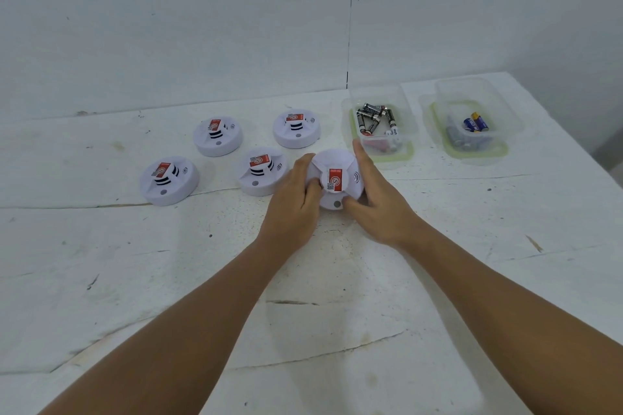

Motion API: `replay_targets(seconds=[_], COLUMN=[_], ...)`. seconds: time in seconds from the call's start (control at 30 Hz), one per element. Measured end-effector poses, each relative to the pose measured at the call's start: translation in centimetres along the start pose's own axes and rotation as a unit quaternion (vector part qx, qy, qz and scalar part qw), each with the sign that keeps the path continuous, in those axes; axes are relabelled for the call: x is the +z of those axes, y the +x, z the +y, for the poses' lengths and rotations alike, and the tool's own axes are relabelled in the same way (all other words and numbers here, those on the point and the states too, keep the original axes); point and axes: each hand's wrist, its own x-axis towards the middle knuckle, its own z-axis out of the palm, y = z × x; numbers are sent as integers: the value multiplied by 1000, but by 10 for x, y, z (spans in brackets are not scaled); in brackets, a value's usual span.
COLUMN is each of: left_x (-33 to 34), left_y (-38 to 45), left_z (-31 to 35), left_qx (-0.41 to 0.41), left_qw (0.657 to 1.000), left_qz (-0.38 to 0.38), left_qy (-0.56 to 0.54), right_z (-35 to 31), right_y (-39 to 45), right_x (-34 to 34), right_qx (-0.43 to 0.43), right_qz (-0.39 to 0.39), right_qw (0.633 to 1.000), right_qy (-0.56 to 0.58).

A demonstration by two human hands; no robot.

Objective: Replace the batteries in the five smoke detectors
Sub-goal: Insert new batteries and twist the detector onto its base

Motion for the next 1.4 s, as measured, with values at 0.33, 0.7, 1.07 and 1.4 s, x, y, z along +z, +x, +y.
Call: replay_targets(seconds=[0.33, 0.7, 1.07, 1.4], left_x=[1, 2, 2, 1], left_y=[0, 0, 0, 0], left_z=[-1, -3, -1, -2], left_qx=[-3, -5, 6, 9], left_qw=[1000, 1000, 1000, 1000], left_qz=[-1, 1, 4, 2], left_qy=[8, 12, 9, 6], right_z=[-4, -8, -10, -11], right_y=[-3, -5, -7, -8], right_x=[-1, -2, -3, -3], right_qx=[3, 5, 7, 14], right_qz=[3, -1, 3, 9], right_qw=[1000, 1000, 1000, 1000], right_qy=[1, 9, -3, -5])
